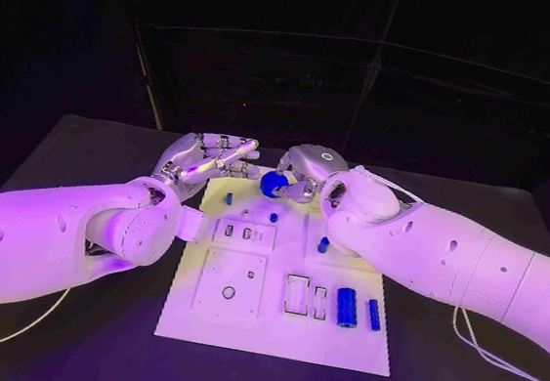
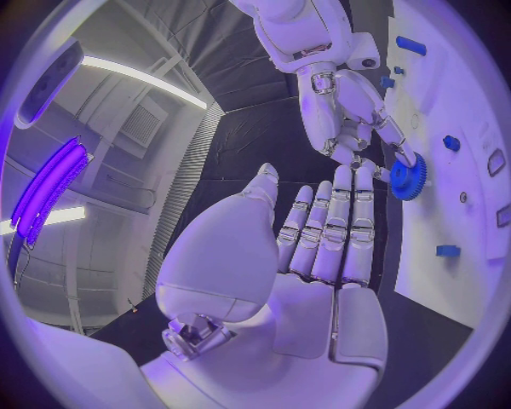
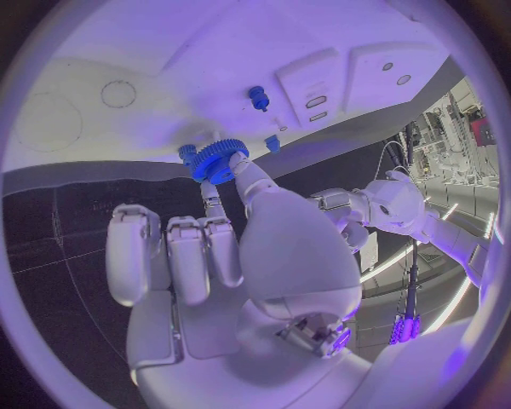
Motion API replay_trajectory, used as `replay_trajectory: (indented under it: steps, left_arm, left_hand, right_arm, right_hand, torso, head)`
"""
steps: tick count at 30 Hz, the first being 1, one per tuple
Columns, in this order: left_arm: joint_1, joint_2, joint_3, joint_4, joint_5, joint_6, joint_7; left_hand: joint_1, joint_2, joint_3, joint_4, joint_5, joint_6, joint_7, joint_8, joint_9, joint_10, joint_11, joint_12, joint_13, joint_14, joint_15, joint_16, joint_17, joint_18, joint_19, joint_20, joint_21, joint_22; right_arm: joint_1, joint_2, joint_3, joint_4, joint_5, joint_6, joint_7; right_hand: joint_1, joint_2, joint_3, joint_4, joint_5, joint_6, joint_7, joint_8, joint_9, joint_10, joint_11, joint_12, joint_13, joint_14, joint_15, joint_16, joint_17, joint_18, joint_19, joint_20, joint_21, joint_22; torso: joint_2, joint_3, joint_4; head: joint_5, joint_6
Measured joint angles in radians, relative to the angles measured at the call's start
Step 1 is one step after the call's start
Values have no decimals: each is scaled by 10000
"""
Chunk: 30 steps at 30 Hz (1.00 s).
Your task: Assemble the parts on the task board
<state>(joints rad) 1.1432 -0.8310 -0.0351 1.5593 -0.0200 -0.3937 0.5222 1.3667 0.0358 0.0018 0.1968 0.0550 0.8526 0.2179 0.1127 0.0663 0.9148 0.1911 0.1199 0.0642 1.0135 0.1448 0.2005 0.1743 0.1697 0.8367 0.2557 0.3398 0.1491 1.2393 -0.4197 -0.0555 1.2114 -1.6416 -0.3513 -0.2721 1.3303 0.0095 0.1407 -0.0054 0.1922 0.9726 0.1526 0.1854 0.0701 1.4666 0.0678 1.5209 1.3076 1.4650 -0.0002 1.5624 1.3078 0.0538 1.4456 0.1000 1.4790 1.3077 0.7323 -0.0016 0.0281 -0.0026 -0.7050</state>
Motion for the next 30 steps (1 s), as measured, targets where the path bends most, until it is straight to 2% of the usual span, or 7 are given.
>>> replay_trajectory:
  steps: [14, 18, 22, 26, 30]
  left_arm:
    - [1, 12, 1, -6, -1, 0, -5]
    - [2, 4, 1, -7, -1, 0, -6]
    - [3, -4, 1, -28, -1, 0, -7]
    - [4, -9, 1, -53, -1, 0, -8]
    - [4, -10, 1, -65, -1, 0, -10]
  left_hand:
    - [0, 0, 0, 0, 0, 0, 0, -39, 0, 0, 0, -40, 0, 0, 0, 0, -1, 0, 0, 0, 0, 2]
    - [0, 0, 0, 0, 0, 0, 0, -39, 0, 0, 0, -40, 0, 0, 0, 0, -1, 0, 0, 0, 0, 2]
    - [0, 0, 0, 1, 0, 0, 0, -39, 1, 0, 0, -40, 0, 0, 0, -41, 10, 0, 0, 0, 0, -12]
    - [0, 0, 1, 1, 0, 0, 0, -39, 1, 0, 0, -40, 0, 0, 0, -41, 10, 0, 0, 0, 0, -11]
    - [0, 0, 1, 1, 0, 0, 0, -39, 1, 0, 0, -40, 0, 0, 0, -41, 9, 0, 0, 0, 0, -10]
  right_arm:
    - [-37, 276, -24, -270, -42, 348, -11]
    - [-39, 281, -27, -299, -50, 443, -36]
    - [-40, 286, -29, -320, -61, 494, -81]
    - [-41, 292, -29, -340, -70, 524, -132]
    - [-41, 316, -29, -345, -76, 534, -165]
  right_hand:
    - [-1, -1, -2, -1, -6, -7, -8, -79, -1, 0, 0, 0, 0, 0, 1, 0, -1, 1, 0, 0, 0, -1]
    - [-120, -121, 27, 27, -6, -7, -8, -239, -34, 0, 0, -13, 0, 0, 1, 0, -2, 1, 28, 29, 0, -1]
    - [-160, -160, 39, 39, -45, -100, 84, -322, -36, 0, 0, -73, 0, 0, 1, 0, -2, 1, 38, 39, 0, -1]
    - [-200, -199, 54, 53, -45, -191, 107, -405, -32, -1, 1, -112, 0, 0, 1, 0, -3, 1, 38, 39, -1, -2]
    - [-295, -294, 54, 80, -73, -348, 157, -541, -31, 1, 75, -160, 0, 0, 1, 0, -3, 2, 57, 58, -1, -2]
  torso:
    - [-7, 3, -6]
    - [-9, 3, -8]
    - [-9, 3, -13]
    - [-9, 4, -14]
    - [-9, 6, -14]
  head:
    - [20, -66]
    - [22, -93]
    - [22, -105]
    - [22, -112]
    - [18, -122]
